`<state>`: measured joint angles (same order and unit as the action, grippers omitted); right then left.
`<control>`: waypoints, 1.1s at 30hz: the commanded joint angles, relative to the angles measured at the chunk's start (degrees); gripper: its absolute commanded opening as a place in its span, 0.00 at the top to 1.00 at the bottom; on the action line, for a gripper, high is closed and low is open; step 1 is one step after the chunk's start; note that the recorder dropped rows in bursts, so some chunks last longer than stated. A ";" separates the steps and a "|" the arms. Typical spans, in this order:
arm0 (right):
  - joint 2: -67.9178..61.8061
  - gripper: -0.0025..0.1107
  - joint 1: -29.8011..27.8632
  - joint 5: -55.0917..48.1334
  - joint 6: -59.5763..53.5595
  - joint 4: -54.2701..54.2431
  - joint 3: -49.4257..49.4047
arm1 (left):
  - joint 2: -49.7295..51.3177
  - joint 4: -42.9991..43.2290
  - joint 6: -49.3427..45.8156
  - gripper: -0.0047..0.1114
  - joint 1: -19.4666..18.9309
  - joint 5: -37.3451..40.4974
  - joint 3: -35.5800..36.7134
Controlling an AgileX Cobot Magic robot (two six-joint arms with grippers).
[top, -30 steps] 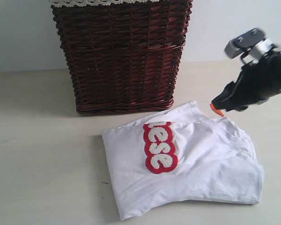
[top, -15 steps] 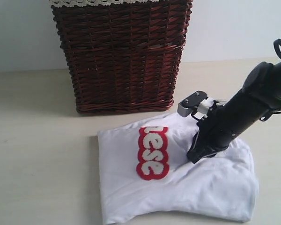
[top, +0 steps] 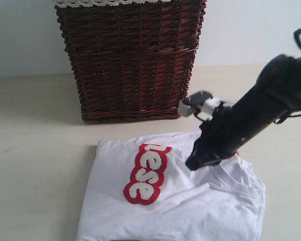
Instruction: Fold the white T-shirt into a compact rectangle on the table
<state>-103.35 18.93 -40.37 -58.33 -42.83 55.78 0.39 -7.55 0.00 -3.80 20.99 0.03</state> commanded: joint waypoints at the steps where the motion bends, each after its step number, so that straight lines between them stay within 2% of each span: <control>1: 13.81 0.97 -0.68 12.26 1.25 -1.34 0.10 | -0.39 -0.14 0.00 0.96 0.35 -0.50 -0.03; 6: 26.06 0.89 -4.77 34.27 5.40 -13.42 -0.01 | -0.39 -0.14 0.00 0.96 0.35 -0.50 -0.03; 11: 36.75 0.87 -14.49 39.56 6.72 -18.57 -1.93 | -0.39 -0.14 0.00 0.96 0.35 -0.50 -0.03; 14: 45.82 0.87 -19.46 39.66 11.76 -20.39 -9.91 | -0.39 -0.14 0.00 0.96 0.35 -0.50 -0.03; 15: 52.62 0.87 -21.02 40.37 12.58 -20.39 -17.04 | -0.39 -0.14 0.00 0.96 0.35 -0.50 -0.03; 16: 56.04 0.87 -21.63 40.37 12.45 -20.27 -21.37 | -0.39 -0.14 0.00 0.96 0.35 -0.50 -0.03; 17: 61.87 0.87 -22.08 40.37 11.91 -20.02 -29.71 | -0.39 -0.14 0.00 0.96 0.35 -0.50 -0.03; 20: 73.72 0.87 -22.08 39.44 6.44 -19.43 -41.28 | -0.39 -0.14 0.00 0.96 0.35 -0.50 -0.03; 24: 87.64 0.87 -22.08 35.31 4.45 -16.08 -45.64 | -0.39 -0.14 0.00 0.96 0.35 -0.50 -0.03; 29: 94.62 0.87 -22.24 41.29 2.50 -8.20 -47.93 | -0.39 -0.14 0.00 0.96 0.35 -0.50 -0.03; 31: 95.90 0.87 -22.24 41.74 10.07 -1.80 -50.20 | -0.39 -0.14 0.00 0.96 0.35 -0.50 -0.03; 33: 99.85 0.87 -22.24 41.07 40.77 25.18 -54.52 | -0.39 -0.14 0.00 0.96 0.35 -0.50 -0.03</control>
<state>-5.81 -3.05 1.16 -37.02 -34.53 3.79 0.39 -7.55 0.00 -3.80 20.99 0.03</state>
